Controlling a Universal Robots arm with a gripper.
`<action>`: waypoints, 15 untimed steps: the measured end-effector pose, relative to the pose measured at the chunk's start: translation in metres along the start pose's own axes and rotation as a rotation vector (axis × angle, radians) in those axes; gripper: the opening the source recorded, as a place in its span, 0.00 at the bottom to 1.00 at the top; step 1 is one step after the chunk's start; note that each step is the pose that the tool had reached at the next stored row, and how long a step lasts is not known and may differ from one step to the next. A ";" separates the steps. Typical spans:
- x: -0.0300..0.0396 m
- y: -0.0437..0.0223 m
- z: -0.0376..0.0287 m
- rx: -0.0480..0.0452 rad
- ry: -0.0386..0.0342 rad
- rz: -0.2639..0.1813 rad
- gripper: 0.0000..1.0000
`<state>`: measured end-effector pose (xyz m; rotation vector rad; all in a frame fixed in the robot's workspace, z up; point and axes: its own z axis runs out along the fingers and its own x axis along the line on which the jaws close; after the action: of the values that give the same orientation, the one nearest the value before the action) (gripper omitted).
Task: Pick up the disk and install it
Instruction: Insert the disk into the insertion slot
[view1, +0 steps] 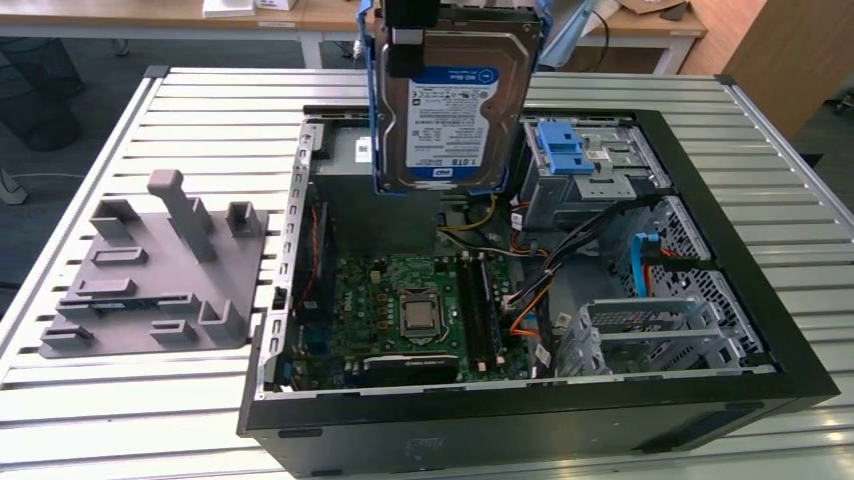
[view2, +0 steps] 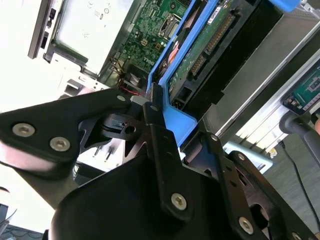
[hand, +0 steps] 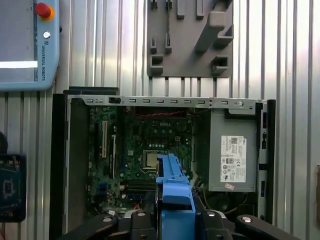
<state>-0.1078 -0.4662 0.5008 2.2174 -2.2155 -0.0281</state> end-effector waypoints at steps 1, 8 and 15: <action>0.0004 -0.0005 0.0000 -0.0001 0.0002 0.000 0.36; 0.0094 -0.0006 0.0004 0.0000 0.0000 0.000 0.36; 0.0096 -0.0007 0.0003 -0.0001 0.0002 0.000 0.36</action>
<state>-0.1070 -0.4758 0.5004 2.2173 -2.2154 -0.0280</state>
